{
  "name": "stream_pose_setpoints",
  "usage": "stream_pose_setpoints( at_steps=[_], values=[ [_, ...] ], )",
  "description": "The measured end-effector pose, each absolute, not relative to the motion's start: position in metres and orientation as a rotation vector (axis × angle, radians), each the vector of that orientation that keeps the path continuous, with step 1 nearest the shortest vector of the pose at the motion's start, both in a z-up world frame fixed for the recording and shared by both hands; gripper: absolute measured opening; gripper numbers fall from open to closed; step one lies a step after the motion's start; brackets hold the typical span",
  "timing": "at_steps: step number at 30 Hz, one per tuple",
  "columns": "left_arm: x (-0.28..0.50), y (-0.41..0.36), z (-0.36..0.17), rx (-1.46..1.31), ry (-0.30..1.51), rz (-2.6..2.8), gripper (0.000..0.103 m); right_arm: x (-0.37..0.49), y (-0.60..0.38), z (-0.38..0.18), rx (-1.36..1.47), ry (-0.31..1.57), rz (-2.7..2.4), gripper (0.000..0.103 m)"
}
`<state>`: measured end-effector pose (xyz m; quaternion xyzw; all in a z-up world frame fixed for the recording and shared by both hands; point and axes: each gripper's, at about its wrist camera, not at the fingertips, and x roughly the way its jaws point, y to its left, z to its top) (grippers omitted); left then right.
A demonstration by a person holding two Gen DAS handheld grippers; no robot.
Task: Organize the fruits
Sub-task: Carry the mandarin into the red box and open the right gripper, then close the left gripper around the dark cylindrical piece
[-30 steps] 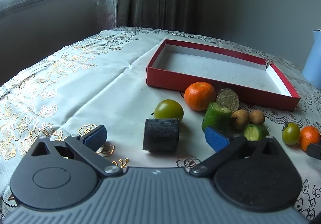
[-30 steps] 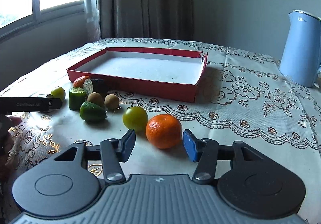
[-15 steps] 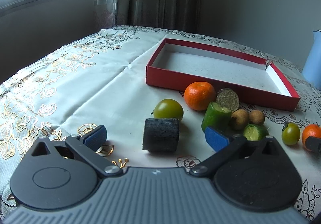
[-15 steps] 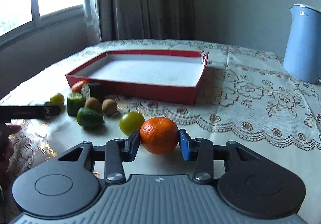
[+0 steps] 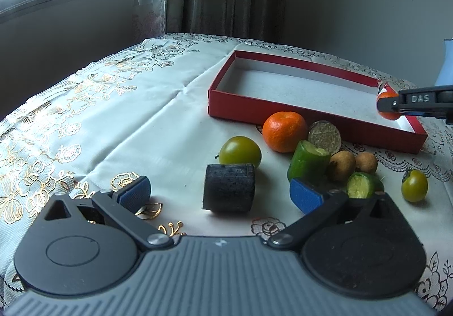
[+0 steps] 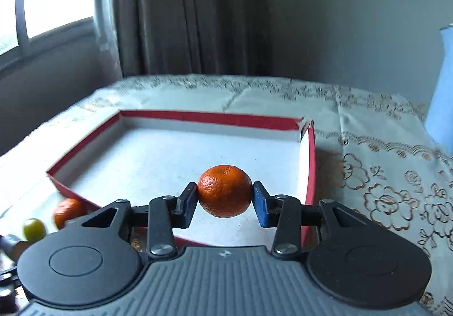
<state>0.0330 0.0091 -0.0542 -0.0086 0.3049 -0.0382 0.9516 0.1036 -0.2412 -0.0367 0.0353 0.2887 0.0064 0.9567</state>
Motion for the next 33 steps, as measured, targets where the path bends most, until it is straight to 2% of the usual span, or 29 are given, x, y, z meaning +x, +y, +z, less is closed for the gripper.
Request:
stream_pose_setpoints(
  at_steps=[5,7,10,12,15,17,22,33],
  values=[
    [0.034,0.009,-0.054,-0.019,0.621,-0.079,0.103,0.115,-0.242,-0.051,0.060,0.633,-0.008,0.045],
    [0.033,0.009,-0.054,-0.019,0.618,-0.080,0.103,0.108,-0.242,-0.045,0.058,0.631,-0.012,0.054],
    [0.030,0.010,-0.054,-0.023,0.599,-0.087,0.103,0.079,-0.249,-0.023,0.063,0.516,-0.025,0.070],
    [0.026,0.010,-0.053,-0.016,0.585,-0.083,0.103,0.056,-0.261,-0.011,0.093,0.410,-0.031,0.087],
    [0.019,0.011,-0.051,-0.015,0.554,-0.077,0.103,0.028,-0.281,-0.005,0.121,0.254,-0.087,0.089],
    [0.012,0.015,-0.051,-0.028,0.543,-0.092,0.103,0.019,-0.293,-0.011,0.152,0.215,-0.118,0.089],
    [-0.004,0.026,-0.051,-0.049,0.515,-0.128,0.103,0.029,-0.315,-0.022,0.262,0.265,-0.121,0.089],
    [0.003,0.021,-0.048,0.073,0.484,-0.120,0.103,0.023,-0.311,-0.023,0.256,0.230,-0.126,0.089]
  ],
)
